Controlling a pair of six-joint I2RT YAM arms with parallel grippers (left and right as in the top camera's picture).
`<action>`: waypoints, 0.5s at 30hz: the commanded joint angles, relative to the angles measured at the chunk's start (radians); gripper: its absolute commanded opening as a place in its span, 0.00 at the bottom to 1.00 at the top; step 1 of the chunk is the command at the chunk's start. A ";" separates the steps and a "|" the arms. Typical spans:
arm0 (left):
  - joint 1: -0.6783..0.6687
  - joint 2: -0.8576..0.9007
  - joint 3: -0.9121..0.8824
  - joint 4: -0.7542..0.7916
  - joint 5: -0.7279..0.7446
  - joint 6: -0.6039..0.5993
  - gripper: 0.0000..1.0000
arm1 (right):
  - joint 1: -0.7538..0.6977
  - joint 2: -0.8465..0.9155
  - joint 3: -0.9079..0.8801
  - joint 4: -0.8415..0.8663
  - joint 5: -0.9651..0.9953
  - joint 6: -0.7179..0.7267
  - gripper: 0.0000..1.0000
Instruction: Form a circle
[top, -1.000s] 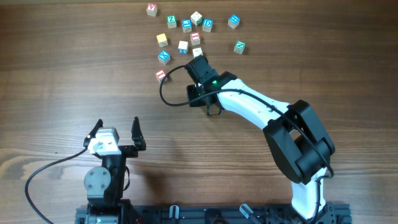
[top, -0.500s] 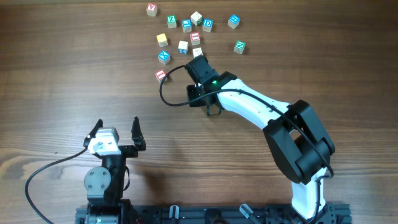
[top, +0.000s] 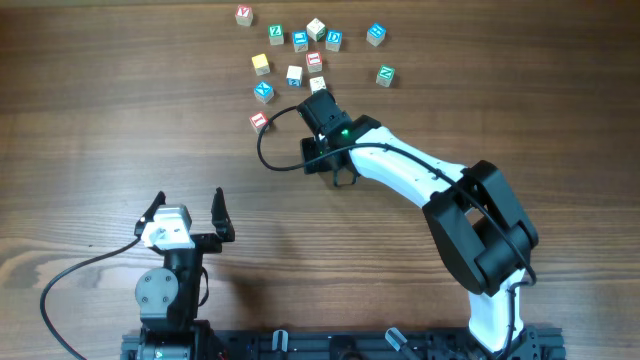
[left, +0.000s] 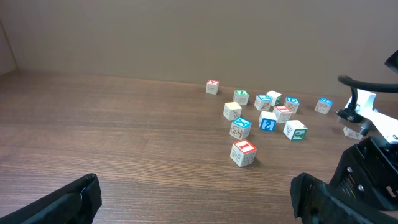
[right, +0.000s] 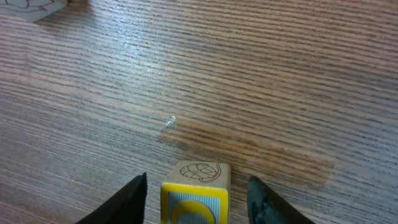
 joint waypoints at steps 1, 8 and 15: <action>0.005 -0.003 -0.004 -0.001 -0.002 0.016 1.00 | 0.005 0.006 -0.008 0.000 0.018 0.003 0.58; 0.005 -0.003 -0.004 -0.001 -0.002 0.016 1.00 | 0.005 0.006 -0.008 0.001 0.018 0.003 0.71; 0.005 -0.003 -0.004 -0.001 -0.002 0.016 1.00 | 0.005 0.006 -0.008 0.002 0.018 0.003 0.72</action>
